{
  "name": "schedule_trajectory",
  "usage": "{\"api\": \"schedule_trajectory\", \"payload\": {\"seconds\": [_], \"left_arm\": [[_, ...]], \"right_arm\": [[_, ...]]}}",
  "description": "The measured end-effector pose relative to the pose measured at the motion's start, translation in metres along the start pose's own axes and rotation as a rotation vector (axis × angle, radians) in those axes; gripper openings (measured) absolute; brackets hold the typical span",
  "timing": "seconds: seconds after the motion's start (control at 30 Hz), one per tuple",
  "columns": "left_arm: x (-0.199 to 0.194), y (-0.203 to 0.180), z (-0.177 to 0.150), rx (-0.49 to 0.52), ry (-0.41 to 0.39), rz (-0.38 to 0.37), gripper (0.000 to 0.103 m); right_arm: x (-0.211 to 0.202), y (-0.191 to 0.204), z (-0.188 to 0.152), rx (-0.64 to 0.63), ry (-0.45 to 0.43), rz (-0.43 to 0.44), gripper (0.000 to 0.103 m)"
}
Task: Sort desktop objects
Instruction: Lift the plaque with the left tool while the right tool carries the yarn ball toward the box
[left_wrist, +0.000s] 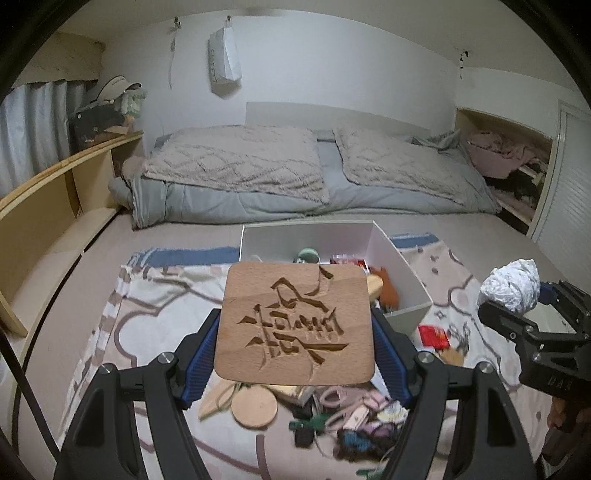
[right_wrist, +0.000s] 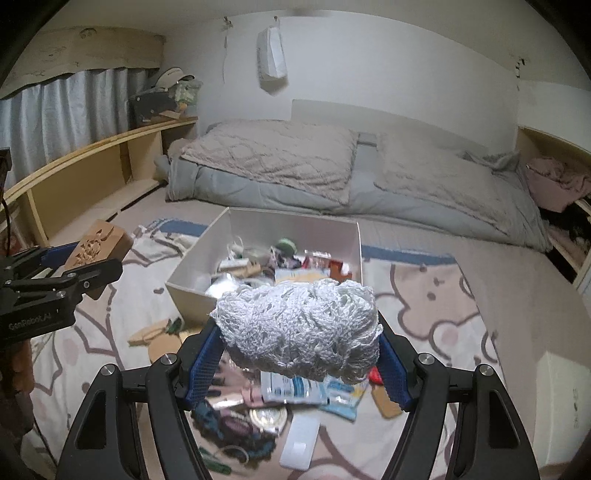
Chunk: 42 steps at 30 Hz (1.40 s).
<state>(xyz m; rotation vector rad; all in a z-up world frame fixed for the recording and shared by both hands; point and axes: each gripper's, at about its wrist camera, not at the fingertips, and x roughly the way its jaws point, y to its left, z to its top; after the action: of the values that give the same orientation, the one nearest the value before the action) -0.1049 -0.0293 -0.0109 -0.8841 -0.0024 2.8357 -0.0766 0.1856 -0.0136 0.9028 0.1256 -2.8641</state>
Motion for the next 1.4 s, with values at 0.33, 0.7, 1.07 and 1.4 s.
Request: {"api": "schedule_trajectory", "payload": {"seconds": [0.33, 0.7, 1.07, 1.4], "left_arm": [[0.025, -0.001, 0.033, 0.016, -0.031, 0.014, 0.076], [0.065, -0.005, 0.051, 0.027, -0.061, 0.043, 0.076], [0.11, -0.007, 0.067, -0.006, -0.057, 0.014, 0.076], [0.18, 0.022, 0.062, -0.12, 0.033, 0.031, 0.076]], "right_arm": [[0.029, -0.004, 0.032, -0.003, -0.049, 0.053, 0.075], [0.074, -0.015, 0.046, 0.008, -0.052, 0.061, 0.075], [0.102, -0.026, 0.052, 0.016, -0.04, 0.058, 0.075], [0.12, -0.037, 0.04, 0.021, 0.004, 0.038, 0.075]]}}
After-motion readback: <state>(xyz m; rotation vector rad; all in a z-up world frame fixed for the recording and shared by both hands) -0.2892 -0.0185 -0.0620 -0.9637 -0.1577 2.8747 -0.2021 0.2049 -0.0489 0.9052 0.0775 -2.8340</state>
